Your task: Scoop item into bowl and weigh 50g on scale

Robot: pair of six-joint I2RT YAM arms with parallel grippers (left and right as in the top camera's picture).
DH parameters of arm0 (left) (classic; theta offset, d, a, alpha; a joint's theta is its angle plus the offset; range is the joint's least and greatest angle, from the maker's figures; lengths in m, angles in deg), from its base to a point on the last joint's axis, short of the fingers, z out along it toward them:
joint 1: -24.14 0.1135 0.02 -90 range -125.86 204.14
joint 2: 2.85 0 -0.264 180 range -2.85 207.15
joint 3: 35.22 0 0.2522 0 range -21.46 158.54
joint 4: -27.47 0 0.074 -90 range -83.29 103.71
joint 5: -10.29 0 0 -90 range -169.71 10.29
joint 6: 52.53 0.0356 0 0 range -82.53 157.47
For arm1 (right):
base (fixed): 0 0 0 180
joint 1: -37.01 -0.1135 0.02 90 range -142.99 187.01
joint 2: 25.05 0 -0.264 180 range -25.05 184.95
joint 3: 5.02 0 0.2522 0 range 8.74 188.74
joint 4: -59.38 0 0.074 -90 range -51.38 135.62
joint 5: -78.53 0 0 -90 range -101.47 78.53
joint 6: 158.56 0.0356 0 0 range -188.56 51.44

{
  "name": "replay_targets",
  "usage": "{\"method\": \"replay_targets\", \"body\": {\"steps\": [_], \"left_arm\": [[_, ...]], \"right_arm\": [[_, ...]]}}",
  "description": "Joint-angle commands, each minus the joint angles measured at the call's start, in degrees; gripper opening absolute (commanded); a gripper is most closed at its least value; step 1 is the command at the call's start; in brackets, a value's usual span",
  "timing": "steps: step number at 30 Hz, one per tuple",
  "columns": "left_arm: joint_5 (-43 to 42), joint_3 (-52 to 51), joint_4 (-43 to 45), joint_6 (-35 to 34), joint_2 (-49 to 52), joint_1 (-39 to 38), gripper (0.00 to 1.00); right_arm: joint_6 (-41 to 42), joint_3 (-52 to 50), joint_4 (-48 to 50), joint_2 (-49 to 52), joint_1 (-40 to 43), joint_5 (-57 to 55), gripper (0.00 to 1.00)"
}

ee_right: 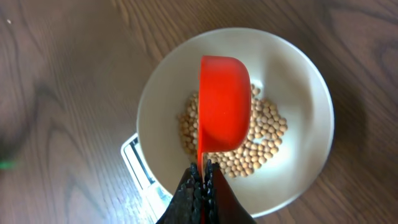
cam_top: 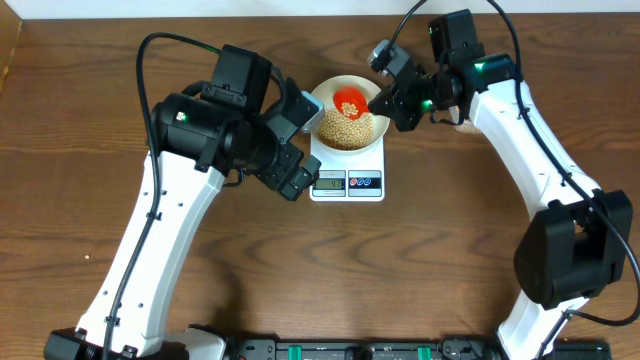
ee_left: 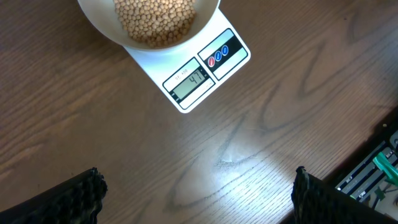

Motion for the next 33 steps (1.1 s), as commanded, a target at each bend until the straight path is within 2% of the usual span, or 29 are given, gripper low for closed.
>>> {"method": "replay_targets", "body": {"steps": [1,11,16,33], "left_arm": [[0.37,0.57,-0.02,-0.55,-0.92,-0.02,0.98],[0.37,0.57,-0.02,-0.55,-0.92,-0.02,0.98],[0.37,0.57,-0.02,-0.55,-0.92,-0.02,0.98],[0.37,0.57,-0.04,-0.55,-0.92,-0.02,0.98]], "right_arm": [[-2.36,1.55,-0.13,-0.5,0.5,-1.86,0.01],[-3.17,1.55,-0.11,-0.5,0.5,-2.69,0.01],[-6.1,1.55,0.15,-0.5,0.5,-3.52,0.01],[-6.05,1.55,0.17,-0.5,0.09,-3.5,0.01]]}}
